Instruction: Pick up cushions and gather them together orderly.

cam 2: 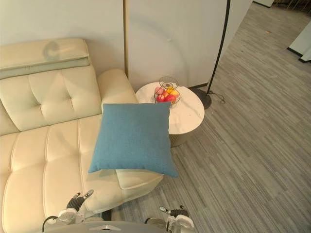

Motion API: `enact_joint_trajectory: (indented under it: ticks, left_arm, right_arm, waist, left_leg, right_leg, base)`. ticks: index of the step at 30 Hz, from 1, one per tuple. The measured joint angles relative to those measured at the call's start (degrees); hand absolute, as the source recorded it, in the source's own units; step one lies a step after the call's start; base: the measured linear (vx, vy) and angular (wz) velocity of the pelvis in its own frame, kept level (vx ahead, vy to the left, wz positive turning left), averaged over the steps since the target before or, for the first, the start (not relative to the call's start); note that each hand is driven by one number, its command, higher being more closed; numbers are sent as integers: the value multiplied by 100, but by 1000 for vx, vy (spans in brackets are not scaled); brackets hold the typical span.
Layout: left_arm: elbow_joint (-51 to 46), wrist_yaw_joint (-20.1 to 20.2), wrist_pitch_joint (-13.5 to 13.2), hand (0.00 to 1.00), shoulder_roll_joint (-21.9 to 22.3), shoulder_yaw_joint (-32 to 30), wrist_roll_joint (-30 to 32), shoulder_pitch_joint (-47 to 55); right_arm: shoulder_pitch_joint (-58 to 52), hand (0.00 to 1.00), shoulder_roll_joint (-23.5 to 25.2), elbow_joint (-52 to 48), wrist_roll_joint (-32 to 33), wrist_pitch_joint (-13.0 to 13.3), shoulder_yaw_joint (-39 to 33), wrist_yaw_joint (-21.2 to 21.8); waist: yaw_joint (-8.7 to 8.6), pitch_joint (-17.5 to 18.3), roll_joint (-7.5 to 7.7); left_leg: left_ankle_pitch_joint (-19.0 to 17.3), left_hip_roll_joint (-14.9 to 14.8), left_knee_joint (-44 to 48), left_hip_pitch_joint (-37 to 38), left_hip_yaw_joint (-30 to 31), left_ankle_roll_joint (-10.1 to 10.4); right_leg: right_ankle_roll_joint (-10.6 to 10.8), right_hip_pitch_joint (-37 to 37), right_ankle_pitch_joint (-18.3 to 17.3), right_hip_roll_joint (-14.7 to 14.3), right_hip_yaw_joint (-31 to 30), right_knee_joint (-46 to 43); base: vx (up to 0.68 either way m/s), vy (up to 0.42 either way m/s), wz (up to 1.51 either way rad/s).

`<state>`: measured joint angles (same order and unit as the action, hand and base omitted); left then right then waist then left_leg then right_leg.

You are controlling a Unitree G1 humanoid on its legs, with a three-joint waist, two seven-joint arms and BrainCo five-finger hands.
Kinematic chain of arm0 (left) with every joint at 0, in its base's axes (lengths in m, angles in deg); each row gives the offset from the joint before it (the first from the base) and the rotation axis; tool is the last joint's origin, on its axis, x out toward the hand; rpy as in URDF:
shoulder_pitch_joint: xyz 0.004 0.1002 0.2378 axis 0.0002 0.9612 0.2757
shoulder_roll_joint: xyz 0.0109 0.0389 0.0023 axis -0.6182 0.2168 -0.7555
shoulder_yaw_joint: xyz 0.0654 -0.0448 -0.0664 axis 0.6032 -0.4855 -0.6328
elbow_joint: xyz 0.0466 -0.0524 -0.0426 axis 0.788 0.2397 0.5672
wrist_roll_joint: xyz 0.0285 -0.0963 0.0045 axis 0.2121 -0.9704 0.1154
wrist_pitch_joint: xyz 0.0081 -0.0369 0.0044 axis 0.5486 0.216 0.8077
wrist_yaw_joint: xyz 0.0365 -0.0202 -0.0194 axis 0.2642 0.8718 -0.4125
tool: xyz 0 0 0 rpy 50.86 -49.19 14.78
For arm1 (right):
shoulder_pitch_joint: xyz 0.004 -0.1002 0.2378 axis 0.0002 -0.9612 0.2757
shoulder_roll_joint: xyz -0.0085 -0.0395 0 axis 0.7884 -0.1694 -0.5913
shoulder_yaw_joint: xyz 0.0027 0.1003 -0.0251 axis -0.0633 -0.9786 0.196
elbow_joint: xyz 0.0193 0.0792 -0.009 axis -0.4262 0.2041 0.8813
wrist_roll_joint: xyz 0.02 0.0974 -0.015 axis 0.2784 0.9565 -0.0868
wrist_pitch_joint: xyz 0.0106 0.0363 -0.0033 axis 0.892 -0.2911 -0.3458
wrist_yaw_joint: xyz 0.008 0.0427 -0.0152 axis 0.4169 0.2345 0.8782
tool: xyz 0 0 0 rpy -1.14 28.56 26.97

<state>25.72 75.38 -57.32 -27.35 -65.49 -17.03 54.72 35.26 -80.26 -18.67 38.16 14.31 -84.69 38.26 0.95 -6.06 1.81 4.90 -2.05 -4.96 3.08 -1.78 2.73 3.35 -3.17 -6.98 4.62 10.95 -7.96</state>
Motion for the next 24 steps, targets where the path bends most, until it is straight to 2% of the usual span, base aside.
enact_joint_trajectory:
  ticks: [4,7,14,18,24]
  left_arm:
    - [-21,-5,23,0,-80,-88,-2,34]
    - [-247,-11,42,0,-298,-217,-9,106]
    - [-1265,-21,27,0,-790,-351,-139,104]
    - [-1784,-20,-13,0,-893,-312,-253,-1]
    - [-2124,-36,-50,0,-899,-172,-473,-197]
  right_arm:
    - [-163,0,-228,-400,0,-20,-248,-30]
    - [-328,0,-548,-1281,-3,-37,-454,-51]
    - [-190,0,-918,-2398,-2,30,-418,15]
    - [209,0,-1278,-2881,1,120,109,228]
    - [661,0,-1502,-3015,5,221,581,381]
  waist:
    - [-32,12,-82]
    - [-111,52,-152]
    - [-159,85,-143]
    - [-189,88,-169]
    - [-190,80,-228]
  left_leg:
    - [-105,18,-1,-1,-170,-53]
    - [-188,45,-1,13,-375,-73]
    - [-186,57,4,75,-565,-80]
    - [-187,49,5,68,-626,-79]
    - [-163,34,3,-146,-619,-87]
  right_leg:
    - [11,-32,76,-1,-98,149]
    - [39,-17,100,7,-282,241]
    - [68,-17,223,9,-432,346]
    - [59,-5,230,-10,-466,395]
    - [45,196,313,-34,-460,432]
  base:
    - [-21,35,-10]
    - [30,33,-19]
    - [97,7,-13]
    - [34,-10,-5]
    - [-29,-4,0]
